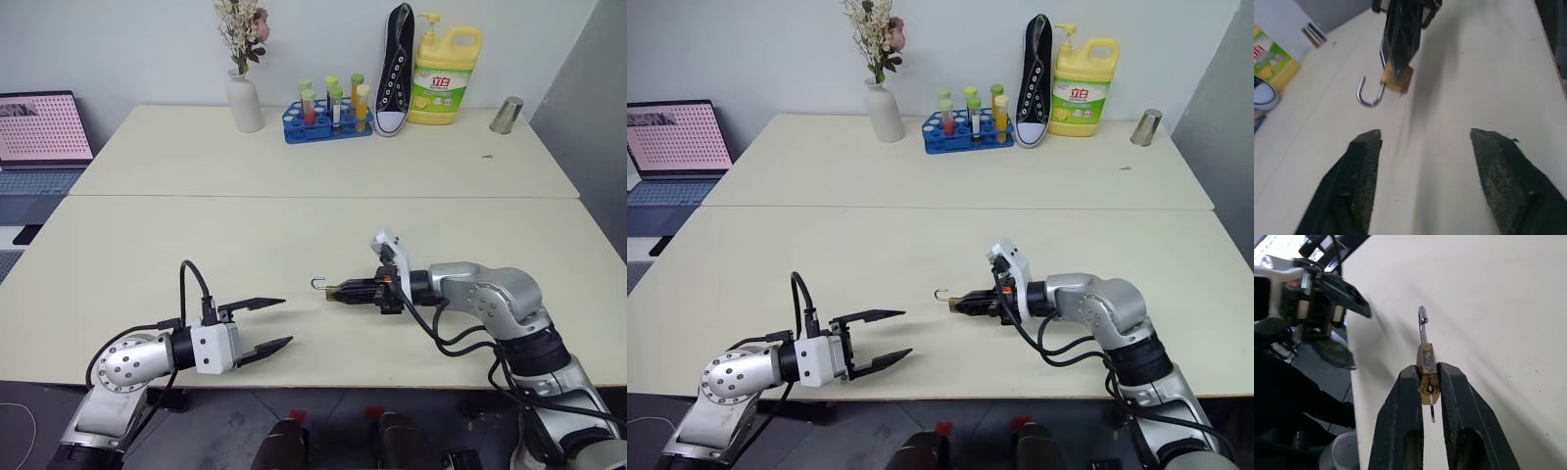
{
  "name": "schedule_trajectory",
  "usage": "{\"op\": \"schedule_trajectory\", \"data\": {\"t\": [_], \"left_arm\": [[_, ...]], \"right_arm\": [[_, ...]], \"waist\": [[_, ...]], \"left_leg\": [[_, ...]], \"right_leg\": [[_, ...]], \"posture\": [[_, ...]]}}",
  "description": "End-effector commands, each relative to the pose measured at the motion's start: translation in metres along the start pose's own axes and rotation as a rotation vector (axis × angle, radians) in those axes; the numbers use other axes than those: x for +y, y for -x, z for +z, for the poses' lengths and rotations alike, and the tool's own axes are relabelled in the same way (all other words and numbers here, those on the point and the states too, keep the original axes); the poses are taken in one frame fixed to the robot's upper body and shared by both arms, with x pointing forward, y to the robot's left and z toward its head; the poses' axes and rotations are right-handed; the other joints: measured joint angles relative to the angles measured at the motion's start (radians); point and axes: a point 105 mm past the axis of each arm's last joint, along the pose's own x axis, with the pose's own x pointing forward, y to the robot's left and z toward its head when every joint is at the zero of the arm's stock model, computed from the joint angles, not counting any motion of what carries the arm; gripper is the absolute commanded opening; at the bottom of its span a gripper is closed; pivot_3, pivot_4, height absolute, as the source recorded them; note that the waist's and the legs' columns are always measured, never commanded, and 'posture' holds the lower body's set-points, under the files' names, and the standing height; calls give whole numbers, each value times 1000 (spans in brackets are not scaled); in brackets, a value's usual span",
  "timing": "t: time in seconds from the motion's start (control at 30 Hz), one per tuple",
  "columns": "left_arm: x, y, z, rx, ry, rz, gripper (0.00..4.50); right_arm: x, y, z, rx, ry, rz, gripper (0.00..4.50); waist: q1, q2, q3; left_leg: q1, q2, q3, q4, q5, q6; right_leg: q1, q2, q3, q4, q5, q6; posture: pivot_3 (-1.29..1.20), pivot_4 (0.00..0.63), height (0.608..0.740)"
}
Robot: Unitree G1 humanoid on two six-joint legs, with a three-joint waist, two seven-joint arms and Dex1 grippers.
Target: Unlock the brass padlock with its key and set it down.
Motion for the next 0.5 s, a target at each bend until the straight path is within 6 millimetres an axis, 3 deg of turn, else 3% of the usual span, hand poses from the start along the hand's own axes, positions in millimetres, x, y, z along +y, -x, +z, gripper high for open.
{"op": "schedule_trajectory", "data": {"t": [0.03, 0.07, 0.27, 0.43, 0.5], "left_arm": [[8, 0, 5, -15, -36, 51, 4284], [8, 0, 6, -16, -36, 54, 4497], [6, 2, 4, 9, 21, 75, 4500], [24, 1, -10, 64, 356, 216, 4500], [26, 0, -11, 81, 416, 215, 4500]], "right_arm": [[-7, -10, 5, 12, -13, -12, 139], [-9, -12, 4, 16, -23, -16, 139], [-44, -23, 7, 64, 15, -135, 139], [-57, 0, 13, 91, 212, -219, 1833], [-54, 7, 14, 86, 240, -215, 2579]], "waist": [[-1, 0, 0], [-3, 0, 0], [-6, 1, 0], [-2, 2, 1], [-2, 2, 1]], "left_leg": [[0, 0, 0, 0, 0, 0], [0, 0, 0, 0, 0, 0], [0, 0, 1, 0, 0, 0], [0, 0, 0, 0, 0, 0], [-1, -1, -1, 1, 0, 0]], "right_leg": [[0, 0, 0, 1, 0, 0], [0, 0, 0, 1, 0, 0], [-2, 1, 0, 3, 0, 0], [-3, 1, 0, 3, 0, 0], [-2, 0, 0, 3, 0, 0]], "posture": [[0, 150, 740], [0, 150, 740], [0, 150, 740], [0, 150, 740], [0, 150, 740]]}}
